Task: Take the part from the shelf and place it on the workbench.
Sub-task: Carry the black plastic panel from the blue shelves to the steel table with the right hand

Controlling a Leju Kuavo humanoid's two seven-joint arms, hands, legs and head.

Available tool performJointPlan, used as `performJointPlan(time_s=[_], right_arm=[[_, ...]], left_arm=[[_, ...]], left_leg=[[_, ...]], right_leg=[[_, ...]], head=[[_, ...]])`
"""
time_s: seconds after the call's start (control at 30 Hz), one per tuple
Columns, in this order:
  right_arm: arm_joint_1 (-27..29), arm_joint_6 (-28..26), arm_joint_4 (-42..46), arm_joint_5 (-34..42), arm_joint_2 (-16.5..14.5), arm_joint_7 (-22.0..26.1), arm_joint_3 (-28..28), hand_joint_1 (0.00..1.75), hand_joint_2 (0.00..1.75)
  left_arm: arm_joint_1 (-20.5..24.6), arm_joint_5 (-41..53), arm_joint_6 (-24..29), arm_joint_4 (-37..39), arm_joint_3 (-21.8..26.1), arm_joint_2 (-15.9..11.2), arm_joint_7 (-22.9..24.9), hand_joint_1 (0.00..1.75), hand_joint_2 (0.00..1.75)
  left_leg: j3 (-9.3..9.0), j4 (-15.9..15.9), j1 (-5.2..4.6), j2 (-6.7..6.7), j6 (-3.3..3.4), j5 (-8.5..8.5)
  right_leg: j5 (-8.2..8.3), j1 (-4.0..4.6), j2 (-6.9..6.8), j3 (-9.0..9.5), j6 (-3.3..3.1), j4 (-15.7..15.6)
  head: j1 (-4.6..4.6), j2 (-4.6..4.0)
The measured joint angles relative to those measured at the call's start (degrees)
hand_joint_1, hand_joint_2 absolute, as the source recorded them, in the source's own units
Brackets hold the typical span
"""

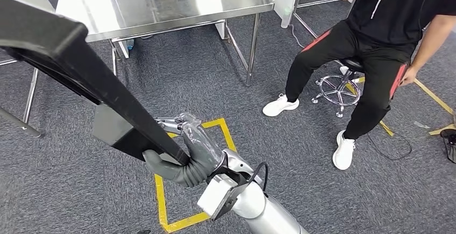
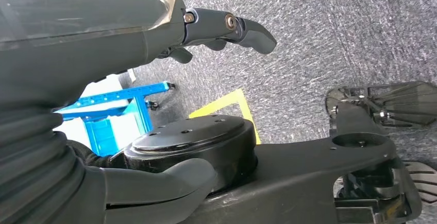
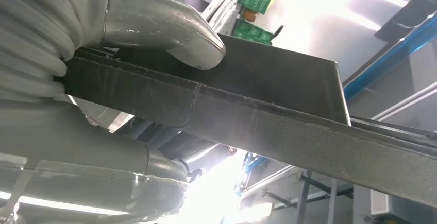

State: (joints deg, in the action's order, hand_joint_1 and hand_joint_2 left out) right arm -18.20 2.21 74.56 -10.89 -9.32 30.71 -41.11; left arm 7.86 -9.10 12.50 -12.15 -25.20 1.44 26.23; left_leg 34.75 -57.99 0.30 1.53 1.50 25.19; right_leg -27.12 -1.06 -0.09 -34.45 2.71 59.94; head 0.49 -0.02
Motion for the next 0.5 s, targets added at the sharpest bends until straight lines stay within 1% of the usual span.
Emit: performJointPlan(time_s=[0.03, 0.07, 0.13, 0.17, 0.2, 0.23, 0.27, 0.3, 0.33, 0.37, 0.4, 0.43, 0.47, 0.5], right_arm=[[-0.03, 0.00, 0.00, 0.03, -0.04, 0.01, 0.00, 1.75, 1.75], [-0.04, 0.00, 0.01, 0.05, -0.08, 0.01, 0.01, 1.75, 1.75], [-0.06, 0.00, 0.01, 0.08, -0.28, 0.02, 0.01, 1.75, 1.75], [-0.09, 0.00, 0.01, 0.08, -0.43, 0.02, 0.01, 1.75, 1.75], [-0.12, 0.00, 0.01, 0.08, -0.58, 0.03, 0.01, 1.75, 1.75], [-0.12, 0.00, 0.01, 0.08, -0.66, 0.03, 0.02, 1.75, 1.75], [-0.09, 0.00, -0.02, 0.07, -0.68, 0.03, 0.02, 1.75, 1.75], [-0.01, 0.00, -0.06, 0.07, -0.66, 0.03, 0.02, 1.75, 1.75], [0.08, 0.00, -0.10, 0.06, -0.64, 0.02, 0.02, 1.75, 1.75], [0.15, -0.01, -0.13, 0.06, -0.63, 0.02, 0.02, 1.75, 1.75], [0.18, -0.03, -0.14, 0.07, -0.64, 0.02, 0.02, 1.75, 1.75], [0.19, -0.06, -0.14, 0.07, -0.66, 0.02, 0.02, 1.75, 1.75], [0.18, -0.13, -0.14, 0.06, -0.69, 0.04, 0.03, 1.75, 1.75], [0.17, -0.19, -0.14, 0.04, -0.73, 0.07, 0.04, 1.75, 1.75]], left_arm=[[-0.01, 0.06, 0.03, 0.00, 0.00, 0.01, 0.00, 0.00, 1.75], [-0.01, 0.10, 0.07, 0.00, 0.00, 0.01, 0.00, 0.00, 1.75], [-0.01, 0.17, 0.12, 0.00, -0.01, -0.02, 0.00, 0.00, 1.75], [0.00, 0.21, 0.13, 0.00, -0.01, -0.03, 0.00, 0.00, 1.75], [0.02, 0.26, 0.13, 0.00, -0.02, -0.04, 0.00, 0.00, 1.75], [0.02, 0.34, 0.12, 0.00, -0.02, -0.03, 0.00, 0.00, 1.75], [0.01, 0.44, 0.09, 0.00, -0.02, -0.02, 0.00, 0.00, 1.75], [-0.01, 0.54, 0.06, 0.00, -0.02, -0.02, 0.00, 0.00, 1.75], [-0.04, 0.63, 0.01, 0.00, -0.02, -0.02, 0.00, 0.00, 1.75], [-0.05, 0.69, -0.02, 0.00, -0.02, -0.02, 0.00, 0.00, 1.75], [-0.04, 0.72, -0.04, 0.00, -0.02, -0.04, 0.00, 0.00, 1.75], [-0.01, 0.75, -0.06, 0.00, -0.02, -0.07, 0.00, 0.00, 1.75], [0.06, 0.77, -0.08, 0.00, -0.02, -0.11, 0.00, 0.00, 1.75], [0.16, 0.79, -0.12, 0.00, -0.02, -0.14, 0.00, 0.00, 1.75]], left_leg=[[0.04, -0.10, -0.06, 0.07, -0.34, 0.13], [0.05, -0.15, -0.05, 0.08, -0.69, 0.23], [0.15, -0.35, 0.27, -0.09, -1.31, 0.50], [0.59, -1.37, 0.39, -0.30, -1.63, 1.18], [1.57, -3.48, 0.48, -0.53, -1.93, 2.36], [3.15, -6.71, 0.56, -0.79, -2.19, 3.92], [5.15, -10.57, 0.64, -0.97, -2.43, 5.55], [7.04, -13.89, 0.72, -1.06, -2.59, 6.61], [8.31, -15.78, 0.77, -1.12, -2.67, 6.78], [8.52, -15.52, 0.81, -1.18, -2.65, 5.85], [7.51, -13.00, 0.83, -1.28, -2.53, 3.98], [5.70, -9.14, 0.83, -1.49, -2.31, 1.80], [3.77, -5.32, 0.70, -1.79, -2.06, 0.37], [2.22, -2.48, 0.54, -1.98, -1.78, -0.42]], right_leg=[[0.33, 0.04, 0.09, 0.50, -0.39, -1.04], [0.40, 0.17, 0.09, 0.58, -0.88, -1.11], [0.53, 0.02, 0.11, 0.79, -1.71, -1.22], [0.54, -0.12, 0.11, 0.98, -2.10, -1.32], [0.52, -0.28, 0.10, 1.18, -2.42, -1.41], [0.40, -0.26, 0.09, 1.31, -2.66, -1.42], [0.28, -0.20, 0.07, 1.41, -2.84, -1.41], [0.20, -0.13, 0.05, 1.46, -2.94, -1.40], [0.11, -0.08, 0.04, 1.52, -3.03, -1.39], [0.03, -0.05, 0.05, 1.63, -3.09, -1.39], [-0.10, -0.04, 0.06, 1.81, -3.11, -1.39], [-0.27, -0.03, 0.07, 2.05, -3.04, -1.39], [-0.49, 0.15, 0.08, 2.24, -2.85, -1.37], [-0.69, 0.29, 0.08, 2.34, -2.59, -1.37]], head=[[-0.02, 0.00], [-0.04, 0.00], [-0.05, 0.00], [-0.10, 0.00], [-0.12, 0.00], [-0.16, 0.00], [-0.19, 0.00], [-0.17, 0.00], [-0.19, 0.00], [-0.19, 0.00], [-0.19, 0.00], [-0.19, 0.00], [-0.18, 0.00], [-0.16, 0.00]])
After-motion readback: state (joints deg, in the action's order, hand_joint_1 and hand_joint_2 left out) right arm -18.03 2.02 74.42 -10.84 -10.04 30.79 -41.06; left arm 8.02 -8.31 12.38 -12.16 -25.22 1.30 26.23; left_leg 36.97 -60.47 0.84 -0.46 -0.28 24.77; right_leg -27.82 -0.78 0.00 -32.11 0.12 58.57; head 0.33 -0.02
